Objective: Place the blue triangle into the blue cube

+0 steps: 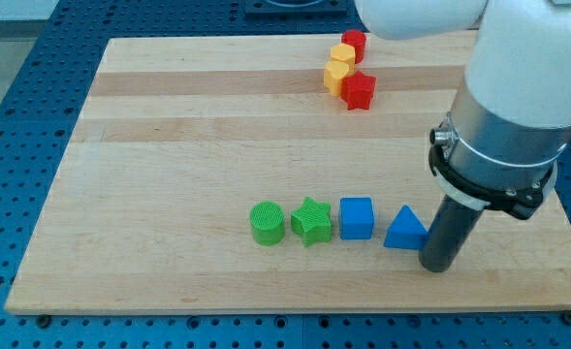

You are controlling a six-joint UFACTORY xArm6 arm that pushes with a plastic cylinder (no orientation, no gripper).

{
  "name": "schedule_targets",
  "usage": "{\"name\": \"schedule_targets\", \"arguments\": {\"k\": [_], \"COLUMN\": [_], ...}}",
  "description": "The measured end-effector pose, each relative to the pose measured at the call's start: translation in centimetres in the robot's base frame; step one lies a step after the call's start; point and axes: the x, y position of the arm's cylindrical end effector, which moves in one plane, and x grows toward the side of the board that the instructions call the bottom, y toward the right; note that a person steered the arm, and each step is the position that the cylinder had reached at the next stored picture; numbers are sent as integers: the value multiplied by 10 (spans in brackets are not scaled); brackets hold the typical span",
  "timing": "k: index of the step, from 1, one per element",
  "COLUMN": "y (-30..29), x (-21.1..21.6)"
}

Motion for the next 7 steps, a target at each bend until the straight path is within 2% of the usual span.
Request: {"name": "schedule_targets", "arguments": {"k": [2, 3, 4, 6, 7], "y": [6, 54, 73, 10, -2], "x": [-9, -7, -13, -23, -27]}}
